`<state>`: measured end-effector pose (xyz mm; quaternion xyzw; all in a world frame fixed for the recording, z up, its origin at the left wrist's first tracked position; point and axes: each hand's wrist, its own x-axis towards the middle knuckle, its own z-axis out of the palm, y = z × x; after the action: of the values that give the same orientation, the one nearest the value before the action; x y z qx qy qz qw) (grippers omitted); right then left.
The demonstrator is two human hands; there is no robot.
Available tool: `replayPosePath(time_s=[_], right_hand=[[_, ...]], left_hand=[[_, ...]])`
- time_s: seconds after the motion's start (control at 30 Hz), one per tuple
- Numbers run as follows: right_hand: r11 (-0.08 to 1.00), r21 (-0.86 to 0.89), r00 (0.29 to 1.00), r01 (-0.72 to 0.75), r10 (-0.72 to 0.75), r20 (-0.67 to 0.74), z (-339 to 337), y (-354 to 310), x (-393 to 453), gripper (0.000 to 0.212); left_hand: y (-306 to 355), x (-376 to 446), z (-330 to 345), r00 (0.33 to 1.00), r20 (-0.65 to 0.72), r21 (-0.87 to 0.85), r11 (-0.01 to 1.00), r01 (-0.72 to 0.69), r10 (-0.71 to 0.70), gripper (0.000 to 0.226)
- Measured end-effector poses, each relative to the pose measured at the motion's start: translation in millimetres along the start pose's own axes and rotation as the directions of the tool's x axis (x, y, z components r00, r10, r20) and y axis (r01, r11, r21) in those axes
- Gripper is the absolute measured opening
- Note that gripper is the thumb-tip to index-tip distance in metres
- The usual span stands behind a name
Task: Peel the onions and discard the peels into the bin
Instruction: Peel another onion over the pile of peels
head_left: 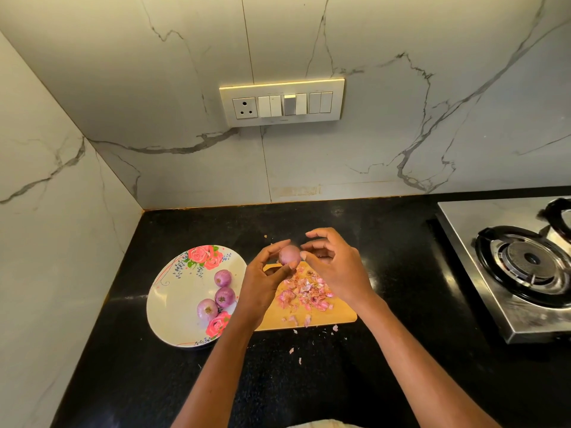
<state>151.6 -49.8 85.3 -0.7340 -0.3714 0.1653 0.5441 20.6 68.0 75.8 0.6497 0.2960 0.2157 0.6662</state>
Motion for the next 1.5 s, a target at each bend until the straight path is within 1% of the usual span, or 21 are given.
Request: replayPosePath(time_s=[0.07, 0.23, 0.37, 0.53, 0.7, 0.83, 0.97, 1.03, 1.17, 1.3, 1.5], right_hand=[[1.0, 0.022, 1.0, 0.003, -0.003, 0.01, 0.9, -1.3, -1.5, 0.034], [1.0, 0.019, 1.0, 0.022, -0.022, -0.023, -0.6, -3.4, -2.6, 0.017], [0.998, -0.02, 0.997, 0.06, -0.06, -0.037, 1.1, -2.7, -3.0, 0.014], [0.98, -0.147, 0.99, 0.133, -0.138, -0.019, 3.1, -4.2, -4.7, 0.022], [0.963, -0.227, 0.989, 0.148, -0.151, 0.006, 1.5, -5.7, -1.6, 0.029], [0.972, -0.207, 0.992, 0.113, -0.121, -0.026, -3.3, -5.0, 4.3, 0.029], [0.985, -0.158, 0.995, 0.063, -0.074, -0.064, -10.6, -0.1, 5.9, 0.021], [0.992, -0.114, 0.998, 0.054, -0.059, -0.039, -11.0, -2.2, 4.2, 0.02], [0.996, -0.062, 0.998, 0.061, -0.06, 0.022, -6.3, -7.9, 1.0, 0.032], [0.994, -0.082, 0.998, 0.067, -0.067, -0.005, -2.4, -5.3, -0.8, 0.037], [0.982, -0.163, 0.995, 0.091, -0.098, -0.037, 0.3, -4.4, 0.7, 0.04]], left_hand=[[0.9, 0.7, 0.9, 1.0, 0.01, 0.003, 1.0, 0.003, -0.003, 0.041], [5.2, 0.4, -3.3, 0.998, 0.061, -0.007, 1.0, -0.002, 0.002, 0.041], [4.5, 0.3, -3.5, 0.998, 0.066, -0.003, 1.0, 0.001, 0.0, 0.041], [-0.5, -0.9, 0.1, 1.0, 0.024, 0.012, 1.0, 0.006, -0.007, 0.04], [-0.8, 0.1, 1.5, 0.999, 0.034, 0.022, 1.0, 0.007, -0.008, 0.04], [3.5, -0.3, -0.3, 0.999, 0.041, -0.008, 1.0, 0.0, 0.001, 0.04], [6.4, -1.0, -3.0, 0.998, 0.064, -0.038, 0.999, 0.008, -0.005, 0.042], [6.7, -0.8, -3.1, 0.998, 0.056, -0.043, 0.999, 0.01, -0.008, 0.042], [5.1, 1.4, -1.9, 1.0, 0.025, -0.016, 1.0, -0.007, 0.007, 0.043], [4.6, 2.5, -1.5, 1.0, -0.001, 0.054, 0.998, -0.028, 0.028, 0.042], [4.1, 2.4, -0.5, 1.0, -0.02, 0.078, 0.997, -0.02, 0.021, 0.044]])
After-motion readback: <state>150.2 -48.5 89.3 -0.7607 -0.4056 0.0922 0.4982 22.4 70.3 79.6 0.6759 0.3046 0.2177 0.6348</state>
